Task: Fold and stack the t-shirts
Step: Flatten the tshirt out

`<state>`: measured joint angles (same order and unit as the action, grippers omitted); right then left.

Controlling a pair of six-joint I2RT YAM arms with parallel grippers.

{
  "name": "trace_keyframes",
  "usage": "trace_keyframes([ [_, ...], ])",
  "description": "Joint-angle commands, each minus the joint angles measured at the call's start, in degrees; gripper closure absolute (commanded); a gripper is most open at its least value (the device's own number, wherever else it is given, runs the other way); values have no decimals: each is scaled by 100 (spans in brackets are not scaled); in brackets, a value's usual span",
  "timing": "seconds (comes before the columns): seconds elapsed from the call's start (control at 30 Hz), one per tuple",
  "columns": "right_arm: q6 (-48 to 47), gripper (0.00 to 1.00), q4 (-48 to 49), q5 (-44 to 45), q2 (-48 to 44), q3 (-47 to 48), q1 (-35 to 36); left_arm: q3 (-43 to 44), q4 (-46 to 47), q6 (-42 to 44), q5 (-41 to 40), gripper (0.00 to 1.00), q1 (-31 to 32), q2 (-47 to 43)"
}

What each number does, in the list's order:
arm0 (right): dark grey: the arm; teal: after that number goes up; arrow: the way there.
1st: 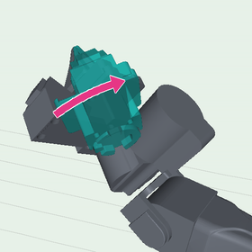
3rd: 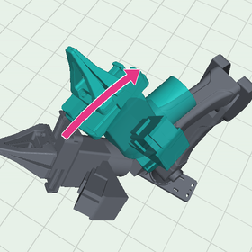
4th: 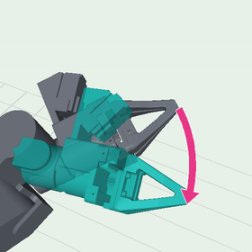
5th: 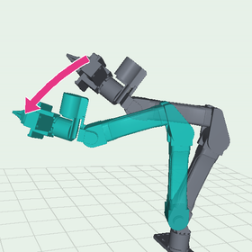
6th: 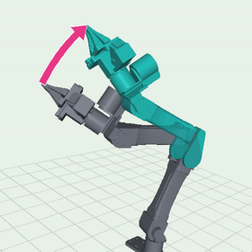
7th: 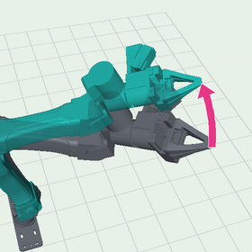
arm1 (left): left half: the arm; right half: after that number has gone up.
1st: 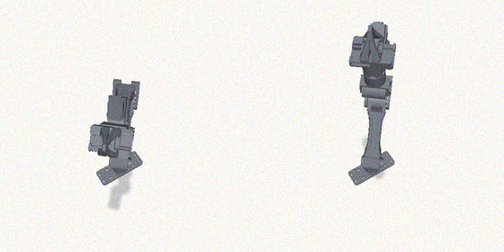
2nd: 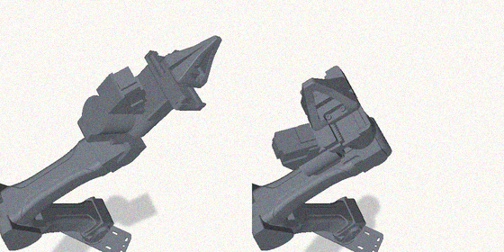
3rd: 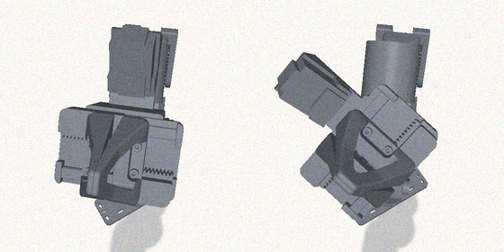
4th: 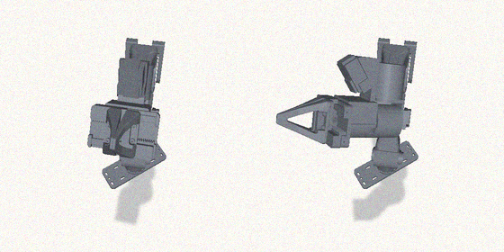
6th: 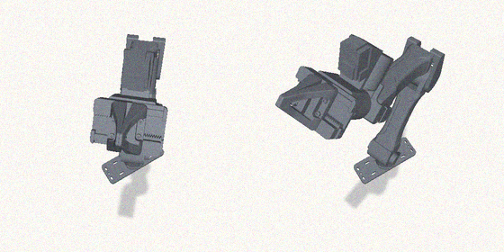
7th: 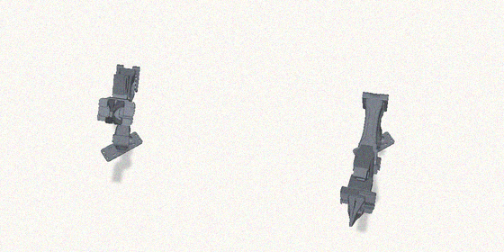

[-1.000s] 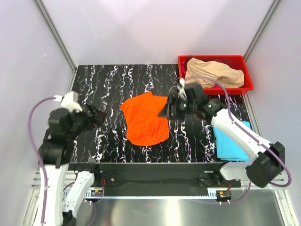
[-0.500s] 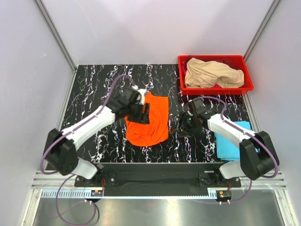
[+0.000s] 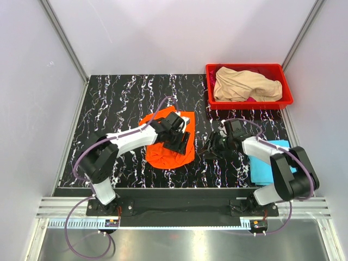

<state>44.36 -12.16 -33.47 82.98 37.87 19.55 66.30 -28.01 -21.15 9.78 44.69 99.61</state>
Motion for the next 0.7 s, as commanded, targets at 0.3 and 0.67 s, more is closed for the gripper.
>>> trace_keyframes([
  [0.3,328,59,1163,-695,1370,326,189,286,639,-118,270,69,-13,410],
  [0.67,188,100,974,-740,1863,862,383,260,270,-162,331,100,-398,-556],
])
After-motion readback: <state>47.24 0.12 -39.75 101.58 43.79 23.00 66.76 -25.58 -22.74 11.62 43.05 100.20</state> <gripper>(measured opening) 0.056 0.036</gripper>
